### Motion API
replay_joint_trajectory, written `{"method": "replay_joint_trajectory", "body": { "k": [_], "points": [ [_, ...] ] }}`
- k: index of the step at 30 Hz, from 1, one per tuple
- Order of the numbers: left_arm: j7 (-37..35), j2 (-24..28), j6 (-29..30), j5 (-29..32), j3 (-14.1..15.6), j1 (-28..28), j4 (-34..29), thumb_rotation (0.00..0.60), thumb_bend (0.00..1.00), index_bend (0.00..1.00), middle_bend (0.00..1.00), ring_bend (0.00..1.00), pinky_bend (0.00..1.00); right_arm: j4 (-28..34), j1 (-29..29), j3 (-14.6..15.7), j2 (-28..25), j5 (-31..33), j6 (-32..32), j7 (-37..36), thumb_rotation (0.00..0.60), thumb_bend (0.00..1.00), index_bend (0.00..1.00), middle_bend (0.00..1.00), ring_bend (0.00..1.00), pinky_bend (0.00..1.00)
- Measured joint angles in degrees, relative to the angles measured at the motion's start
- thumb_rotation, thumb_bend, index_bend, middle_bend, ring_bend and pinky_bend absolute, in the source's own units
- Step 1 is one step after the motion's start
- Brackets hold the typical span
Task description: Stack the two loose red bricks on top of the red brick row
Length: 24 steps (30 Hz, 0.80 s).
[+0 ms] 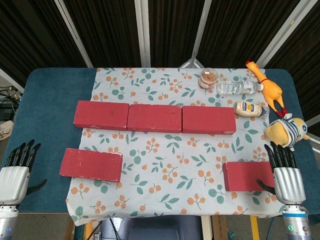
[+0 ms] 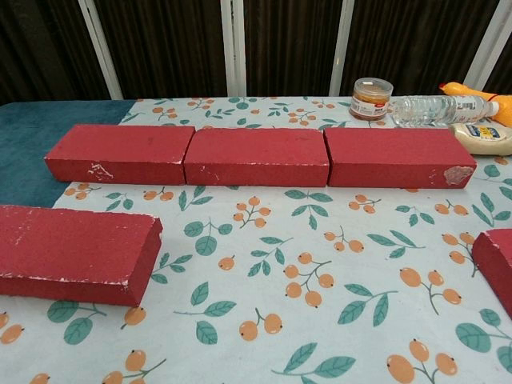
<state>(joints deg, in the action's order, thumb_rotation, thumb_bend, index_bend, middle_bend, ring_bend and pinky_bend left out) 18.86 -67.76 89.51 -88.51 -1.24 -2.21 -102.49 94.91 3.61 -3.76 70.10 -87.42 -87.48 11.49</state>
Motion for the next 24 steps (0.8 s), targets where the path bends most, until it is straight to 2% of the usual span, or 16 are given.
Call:
{"method": "replay_joint_trajectory", "body": {
  "k": [12,24],
  "points": [
    [-0.5,0.2,1.1,-1.3,0.3,0.5,-0.1,0.6,0.01,0.0,0.0,0.0,0.11,0.7,0.0,0.6,-0.8,0.4,1.1,0.0,0.6,0.06,0.0,0.01,0.0,0.0],
    [-0.9,0.5,2.1,-1.6,0.2,1.0,-0.4,0.6,0.01,0.0,0.0,0.0,0.11,2.3,0.5,2.3,-4.7,3.0,6.4,0.0,0.6,0.06,0.0,0.0,0.0,0.0]
  ]
}}
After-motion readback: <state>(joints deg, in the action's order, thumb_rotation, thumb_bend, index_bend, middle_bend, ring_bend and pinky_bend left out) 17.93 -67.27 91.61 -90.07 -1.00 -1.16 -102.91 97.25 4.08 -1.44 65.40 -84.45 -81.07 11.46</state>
